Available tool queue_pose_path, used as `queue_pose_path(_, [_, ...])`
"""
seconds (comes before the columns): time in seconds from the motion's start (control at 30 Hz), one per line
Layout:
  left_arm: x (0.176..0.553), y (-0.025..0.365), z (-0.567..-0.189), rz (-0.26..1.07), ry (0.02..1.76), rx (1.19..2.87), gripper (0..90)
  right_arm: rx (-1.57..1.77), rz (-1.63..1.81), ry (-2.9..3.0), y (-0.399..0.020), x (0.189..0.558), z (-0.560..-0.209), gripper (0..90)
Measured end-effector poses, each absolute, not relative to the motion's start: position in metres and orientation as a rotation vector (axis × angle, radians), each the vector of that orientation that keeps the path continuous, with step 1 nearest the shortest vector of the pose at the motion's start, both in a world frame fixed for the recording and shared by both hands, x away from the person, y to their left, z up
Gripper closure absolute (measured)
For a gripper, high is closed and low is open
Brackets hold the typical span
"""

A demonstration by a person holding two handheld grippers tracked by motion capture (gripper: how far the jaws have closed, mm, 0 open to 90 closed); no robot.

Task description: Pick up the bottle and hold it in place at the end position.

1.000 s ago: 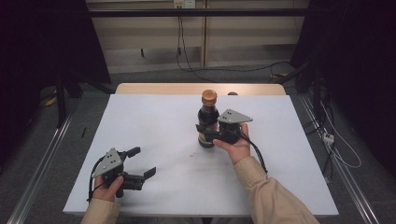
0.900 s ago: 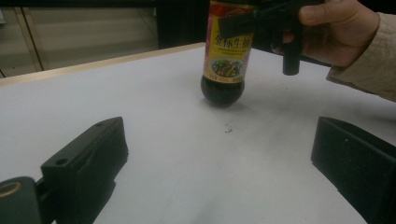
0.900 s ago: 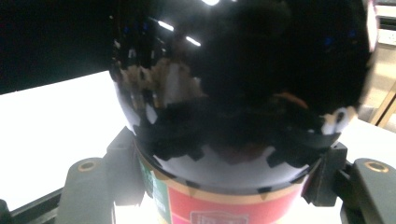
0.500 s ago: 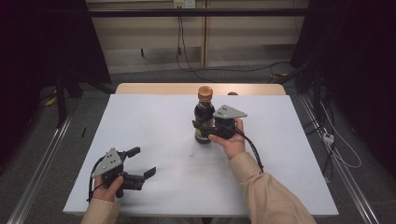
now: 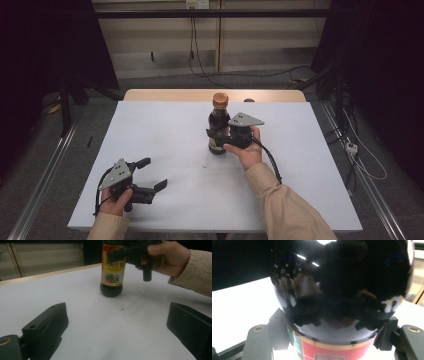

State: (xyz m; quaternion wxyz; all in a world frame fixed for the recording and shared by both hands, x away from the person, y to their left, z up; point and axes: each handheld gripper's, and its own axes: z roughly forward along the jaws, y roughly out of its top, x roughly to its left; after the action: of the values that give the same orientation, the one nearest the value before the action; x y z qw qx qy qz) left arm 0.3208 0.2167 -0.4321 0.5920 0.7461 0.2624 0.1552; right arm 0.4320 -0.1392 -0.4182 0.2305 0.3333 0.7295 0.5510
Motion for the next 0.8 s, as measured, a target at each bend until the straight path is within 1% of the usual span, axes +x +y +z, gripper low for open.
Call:
queue_pose_path(0.47, [0.3216,0.2175,-0.4324,0.366,0.605,1.740,3.4,0.929,1.519,1.997,-0.1385,0.4406,-0.4165,30.2])
queue_pose_path(0.8, [0.3212,0.2144,-0.4331,0.349,0.609,1.737,3.4,0.893,1.530,2.020,-0.1380,0.4400,-0.4191,30.1])
